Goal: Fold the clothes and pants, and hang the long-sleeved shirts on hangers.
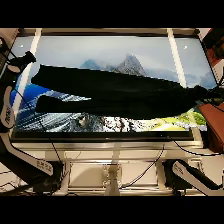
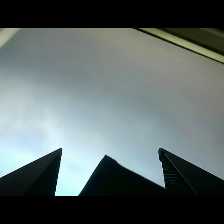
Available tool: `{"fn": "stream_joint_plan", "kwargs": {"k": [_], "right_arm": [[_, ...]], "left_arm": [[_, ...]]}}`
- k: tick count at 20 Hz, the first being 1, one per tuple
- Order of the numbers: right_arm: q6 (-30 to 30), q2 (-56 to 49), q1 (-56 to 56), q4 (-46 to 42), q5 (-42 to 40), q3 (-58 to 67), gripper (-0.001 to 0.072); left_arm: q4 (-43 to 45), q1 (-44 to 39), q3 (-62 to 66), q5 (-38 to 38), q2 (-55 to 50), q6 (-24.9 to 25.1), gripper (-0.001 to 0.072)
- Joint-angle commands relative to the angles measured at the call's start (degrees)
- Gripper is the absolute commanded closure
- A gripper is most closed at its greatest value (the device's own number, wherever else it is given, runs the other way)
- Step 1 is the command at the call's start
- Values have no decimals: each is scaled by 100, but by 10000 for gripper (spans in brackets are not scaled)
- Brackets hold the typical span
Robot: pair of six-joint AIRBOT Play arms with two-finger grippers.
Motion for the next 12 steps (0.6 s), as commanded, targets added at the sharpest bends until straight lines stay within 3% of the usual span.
{"fn": "stream_joint_plan", "kwargs": {"k": [1,2,7,8,9,12], "right_arm": [[-20,-7,2,9,35,-2,309],[-22,-7,2,-15,37,-2,218],[-63,-7,2,-52,4,-2,218],[-63,-7,2,-52,-22,-2,218],[-63,-7,2,-52,-55,-2,218],[-63,-7,2,-55,-149,-2,218]], "left_arm": [[61,435,4,-2006,372,2,-1],[232,643,4,-2675,485,2,0],[916,1543,-4,-5875,673,7,25],[1095,1639,-9,-6415,645,4,100],[1209,1722,-63,-6828,621,4,154],[1104,1856,-529,-7333,623,2,156]]}}
